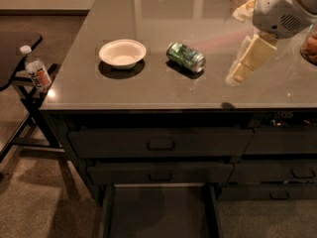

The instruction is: Place green can into bottom drawer

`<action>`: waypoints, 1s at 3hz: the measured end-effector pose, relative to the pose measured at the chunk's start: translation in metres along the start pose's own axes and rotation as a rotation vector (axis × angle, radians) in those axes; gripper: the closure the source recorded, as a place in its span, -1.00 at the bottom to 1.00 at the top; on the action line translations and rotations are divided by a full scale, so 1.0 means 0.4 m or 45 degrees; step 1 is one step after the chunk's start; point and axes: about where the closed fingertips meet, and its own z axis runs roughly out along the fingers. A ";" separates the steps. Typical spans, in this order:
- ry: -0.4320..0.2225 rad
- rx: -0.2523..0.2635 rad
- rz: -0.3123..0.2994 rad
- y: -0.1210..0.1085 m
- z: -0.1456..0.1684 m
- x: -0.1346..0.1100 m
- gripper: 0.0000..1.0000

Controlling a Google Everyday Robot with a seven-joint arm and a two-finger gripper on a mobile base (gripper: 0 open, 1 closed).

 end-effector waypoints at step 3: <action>-0.049 0.065 0.019 -0.124 0.131 -0.045 -1.00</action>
Offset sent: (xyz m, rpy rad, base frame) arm 0.0736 0.0276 -0.0168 0.0139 -0.0806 -0.0144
